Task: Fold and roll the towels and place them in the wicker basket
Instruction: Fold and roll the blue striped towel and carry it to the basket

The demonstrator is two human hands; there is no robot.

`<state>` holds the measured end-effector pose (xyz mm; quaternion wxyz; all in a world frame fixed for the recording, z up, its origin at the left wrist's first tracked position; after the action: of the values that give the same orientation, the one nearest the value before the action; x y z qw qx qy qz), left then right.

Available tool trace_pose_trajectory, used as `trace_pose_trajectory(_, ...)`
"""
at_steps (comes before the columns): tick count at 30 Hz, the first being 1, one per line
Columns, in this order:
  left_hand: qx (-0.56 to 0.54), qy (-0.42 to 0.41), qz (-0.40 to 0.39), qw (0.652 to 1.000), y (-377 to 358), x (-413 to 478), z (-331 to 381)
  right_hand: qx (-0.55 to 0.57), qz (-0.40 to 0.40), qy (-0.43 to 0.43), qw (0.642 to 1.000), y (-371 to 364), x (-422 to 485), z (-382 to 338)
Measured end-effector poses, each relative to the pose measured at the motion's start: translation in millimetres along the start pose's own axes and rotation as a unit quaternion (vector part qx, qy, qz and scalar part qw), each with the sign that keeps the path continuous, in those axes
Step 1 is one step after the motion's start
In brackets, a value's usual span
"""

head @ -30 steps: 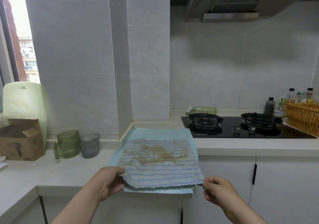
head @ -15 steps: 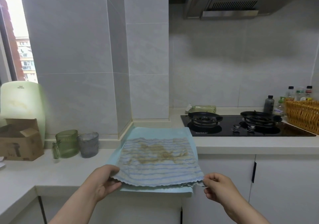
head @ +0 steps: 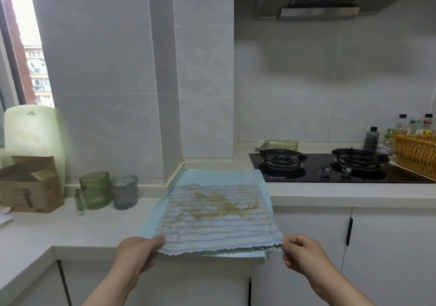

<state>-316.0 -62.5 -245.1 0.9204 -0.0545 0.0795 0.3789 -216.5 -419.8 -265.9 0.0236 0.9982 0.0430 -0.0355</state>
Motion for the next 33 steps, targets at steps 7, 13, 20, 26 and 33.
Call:
trace_pose_trajectory(7, 0.002, 0.018, 0.010, 1.000, 6, 2, -5, -0.009, 0.009, 0.008, 1.000, 4, -5, 2)
trace_pose_trajectory(13, -0.031, 0.050, -0.020, 0.998, 15, -10, -5, -0.015, -0.013, 0.013, 1.000, 5, -15, -3)
trace_pose_trajectory(20, -0.112, -0.051, -0.089, 0.988, 36, -30, 11, -0.018, -0.068, 0.054, 0.996, 10, -36, -14)
trace_pose_trajectory(26, -0.179, -0.042, -0.143, 0.972, 51, -33, 24, -0.078, -0.037, 0.119, 0.989, 11, -48, -38)
trace_pose_trajectory(33, 0.035, -0.205, -0.068, 0.976, 58, -45, 37, -0.019, -0.002, 0.129, 0.991, 4, -58, -62)
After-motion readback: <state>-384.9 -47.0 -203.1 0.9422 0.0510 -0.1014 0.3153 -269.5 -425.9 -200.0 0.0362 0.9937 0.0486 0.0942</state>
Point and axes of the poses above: each hand's wrist, its own x-axis towards the middle knuckle, its own y-axis out of the back of the hand, z = x × y, the point moved 1 cm from there along x, towards the middle knuckle, and after that the axes turned 3 degrees about -x, right-handed, at the moved point
